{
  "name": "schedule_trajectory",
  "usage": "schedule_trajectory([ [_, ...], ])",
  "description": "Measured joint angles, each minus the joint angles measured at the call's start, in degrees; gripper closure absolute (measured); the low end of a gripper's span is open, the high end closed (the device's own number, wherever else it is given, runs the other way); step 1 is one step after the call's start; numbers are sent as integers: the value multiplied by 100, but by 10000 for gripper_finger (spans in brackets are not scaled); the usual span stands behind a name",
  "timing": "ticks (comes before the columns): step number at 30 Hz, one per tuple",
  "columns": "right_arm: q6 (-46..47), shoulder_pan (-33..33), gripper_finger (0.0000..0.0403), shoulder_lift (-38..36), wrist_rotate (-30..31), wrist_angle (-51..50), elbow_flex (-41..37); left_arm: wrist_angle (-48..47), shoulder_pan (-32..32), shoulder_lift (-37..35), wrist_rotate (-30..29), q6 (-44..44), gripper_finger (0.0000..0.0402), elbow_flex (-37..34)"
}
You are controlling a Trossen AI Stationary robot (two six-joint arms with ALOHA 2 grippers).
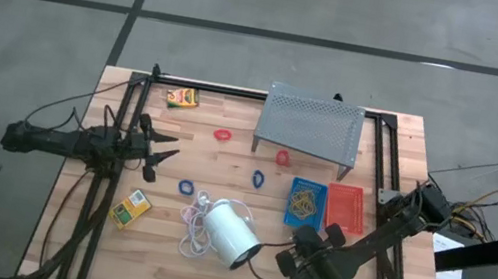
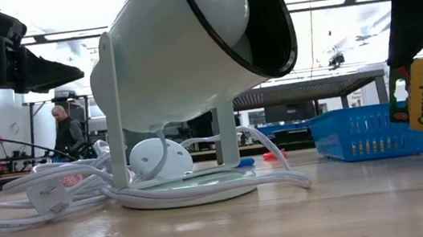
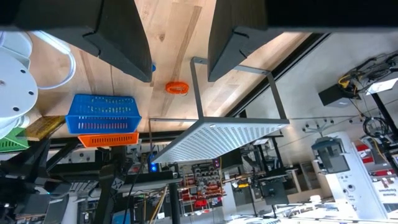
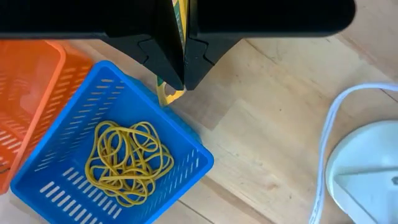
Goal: Pick & Place Office Desk Supplies
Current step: Put the yellow box of crayons into the orange bin
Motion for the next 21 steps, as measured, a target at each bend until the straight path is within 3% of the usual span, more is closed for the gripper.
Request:
schedule_trajectory([
  [21,789,7,395,-691,-44,-320,0,1,0,-2,-1,0,242,0],
])
